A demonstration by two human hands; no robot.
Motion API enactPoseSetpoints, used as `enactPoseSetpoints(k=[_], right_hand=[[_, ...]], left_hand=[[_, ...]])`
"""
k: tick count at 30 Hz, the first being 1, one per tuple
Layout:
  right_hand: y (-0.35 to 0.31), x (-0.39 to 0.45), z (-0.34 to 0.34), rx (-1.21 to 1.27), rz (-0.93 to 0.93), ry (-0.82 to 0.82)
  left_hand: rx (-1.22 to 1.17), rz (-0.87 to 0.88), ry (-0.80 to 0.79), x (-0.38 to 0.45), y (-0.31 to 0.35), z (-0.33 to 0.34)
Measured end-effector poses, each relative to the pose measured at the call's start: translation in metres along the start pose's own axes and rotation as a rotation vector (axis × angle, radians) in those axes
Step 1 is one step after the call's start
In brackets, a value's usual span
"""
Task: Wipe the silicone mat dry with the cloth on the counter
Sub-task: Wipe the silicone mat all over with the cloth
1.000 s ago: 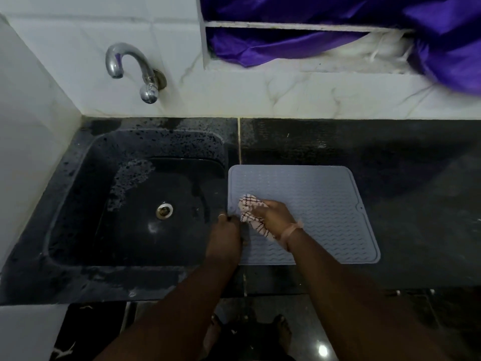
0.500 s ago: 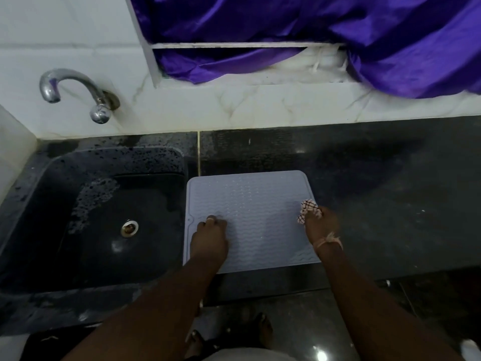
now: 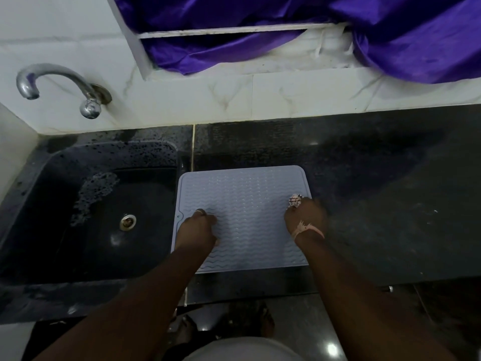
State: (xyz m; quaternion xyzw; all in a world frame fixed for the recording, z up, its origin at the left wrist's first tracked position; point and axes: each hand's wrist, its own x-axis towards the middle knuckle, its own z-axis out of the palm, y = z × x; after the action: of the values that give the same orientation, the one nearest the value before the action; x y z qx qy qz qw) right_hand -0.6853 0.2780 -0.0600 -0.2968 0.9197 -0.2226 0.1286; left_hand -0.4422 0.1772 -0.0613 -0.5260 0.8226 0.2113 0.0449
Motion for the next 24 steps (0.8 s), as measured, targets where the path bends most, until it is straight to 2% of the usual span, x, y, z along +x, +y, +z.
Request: enactPoseSetpoints(k=[7,24], right_hand=[[-0.014,-0.004,0.012,-0.025,-0.081,-0.043],[-0.082,-0.040,0.064,0.109,-0.206,-0.167]], left_hand=[[0.010,0.049,-0.005,0.003,-0.006,-0.001],[-0.052,0.158,0.051,0.000,-0.022,-0.004]])
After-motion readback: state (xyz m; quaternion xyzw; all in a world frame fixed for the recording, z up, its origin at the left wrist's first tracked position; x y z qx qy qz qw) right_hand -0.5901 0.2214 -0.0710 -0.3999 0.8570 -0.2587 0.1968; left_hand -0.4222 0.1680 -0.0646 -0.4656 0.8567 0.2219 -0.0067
